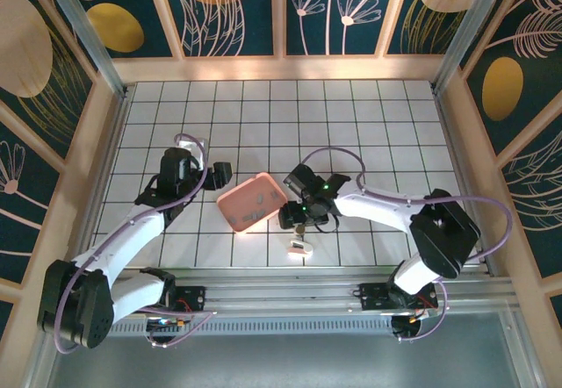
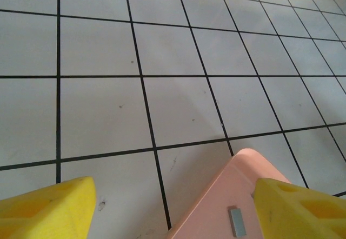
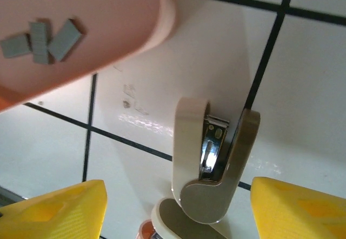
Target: Load the staples into the stapler
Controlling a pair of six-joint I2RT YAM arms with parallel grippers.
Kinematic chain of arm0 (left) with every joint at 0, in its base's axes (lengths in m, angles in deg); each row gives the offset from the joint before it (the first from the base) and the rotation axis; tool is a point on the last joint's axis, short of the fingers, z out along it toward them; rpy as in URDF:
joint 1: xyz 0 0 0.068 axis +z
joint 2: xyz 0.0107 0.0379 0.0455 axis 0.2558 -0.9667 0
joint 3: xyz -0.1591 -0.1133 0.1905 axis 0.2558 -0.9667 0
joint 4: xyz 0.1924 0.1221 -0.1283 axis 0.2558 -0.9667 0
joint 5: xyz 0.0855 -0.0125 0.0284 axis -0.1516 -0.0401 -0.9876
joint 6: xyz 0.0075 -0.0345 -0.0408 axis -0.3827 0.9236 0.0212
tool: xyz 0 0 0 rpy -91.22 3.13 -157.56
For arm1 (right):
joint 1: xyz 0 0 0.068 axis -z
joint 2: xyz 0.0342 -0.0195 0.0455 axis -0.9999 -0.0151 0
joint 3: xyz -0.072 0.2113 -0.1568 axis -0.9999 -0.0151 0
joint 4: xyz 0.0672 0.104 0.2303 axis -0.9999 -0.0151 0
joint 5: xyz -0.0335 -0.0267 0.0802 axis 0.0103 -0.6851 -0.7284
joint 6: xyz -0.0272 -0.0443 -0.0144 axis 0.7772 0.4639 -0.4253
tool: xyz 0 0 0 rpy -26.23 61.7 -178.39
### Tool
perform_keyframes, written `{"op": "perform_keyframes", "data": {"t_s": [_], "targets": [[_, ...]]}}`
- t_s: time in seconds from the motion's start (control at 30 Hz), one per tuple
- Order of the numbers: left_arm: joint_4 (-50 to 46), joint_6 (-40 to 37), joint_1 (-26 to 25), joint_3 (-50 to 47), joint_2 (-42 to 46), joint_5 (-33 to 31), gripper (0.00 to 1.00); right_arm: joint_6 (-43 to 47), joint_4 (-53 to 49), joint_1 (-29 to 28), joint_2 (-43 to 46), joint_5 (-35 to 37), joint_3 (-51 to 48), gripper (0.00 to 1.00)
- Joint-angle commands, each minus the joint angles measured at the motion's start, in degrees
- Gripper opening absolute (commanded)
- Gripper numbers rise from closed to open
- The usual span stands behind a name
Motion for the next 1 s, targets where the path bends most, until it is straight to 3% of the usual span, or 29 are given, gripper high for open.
{"op": "perform_keyframes", "data": {"t_s": [0.0,0.2,0.5,0.8,0.97], "targets": [[-0.1,0.9,-0.1,-0.7,-0.7,0.8,0.77,-1.7,-3.0,-0.7,-2.1,1.6,2.1,0.70],[-0.3,0.5,-0.1,-0.9,-0.6,0.6,0.77,-1.2,-2.4,-0.9,-5.2,3.5,2.6,0.69],[-0.4,0.1,-0.1,-0.8,-1.1,0.4,0.77,-0.6,1.9,-0.9,-6.3,4.4,0.5,0.52],[-0.7,-0.9,-0.1,-0.2,-1.7,1.1,0.77,0.5,3.5,-0.8,-8.4,4.8,-1.3,0.52],[-1.5,-1.6,-0.1,0.7,-2.0,1.0,0.77,1.1,3.7,-0.9,-7.8,6.3,-1.7,0.44]]}}
